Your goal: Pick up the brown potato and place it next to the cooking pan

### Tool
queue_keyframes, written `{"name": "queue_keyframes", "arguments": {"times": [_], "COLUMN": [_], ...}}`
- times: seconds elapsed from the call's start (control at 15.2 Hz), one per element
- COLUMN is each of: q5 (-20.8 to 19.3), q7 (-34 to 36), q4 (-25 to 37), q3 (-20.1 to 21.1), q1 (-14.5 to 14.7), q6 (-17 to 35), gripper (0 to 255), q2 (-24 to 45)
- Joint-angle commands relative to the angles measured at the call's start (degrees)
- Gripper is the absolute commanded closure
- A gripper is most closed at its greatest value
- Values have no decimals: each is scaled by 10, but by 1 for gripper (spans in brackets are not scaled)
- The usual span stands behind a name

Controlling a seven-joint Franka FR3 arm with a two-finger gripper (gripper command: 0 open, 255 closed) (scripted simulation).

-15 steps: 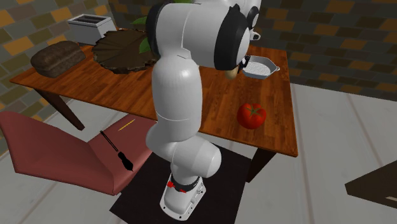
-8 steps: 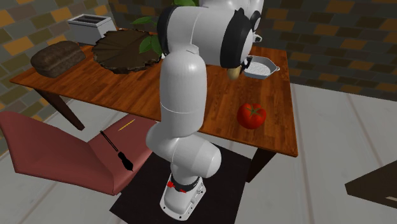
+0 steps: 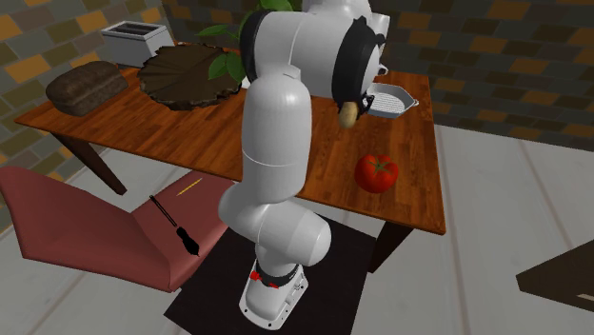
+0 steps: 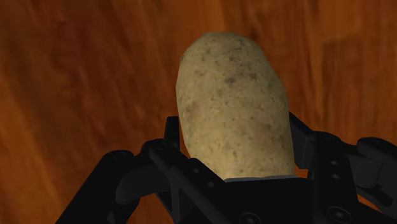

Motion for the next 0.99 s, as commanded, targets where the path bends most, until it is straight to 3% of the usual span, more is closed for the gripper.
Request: {"name": "queue_keyframes", "arguments": {"times": [0.0, 0.59, 0.92], "q5": [0, 2, 2], "q7": [-1, -4, -4], "q4": [-8, -39, -39], "q3": [0, 1, 1], "q1": [0, 0, 0], "q6": [15, 76, 76], "gripper": [255, 255, 255], "q2": [6, 37, 37]}}
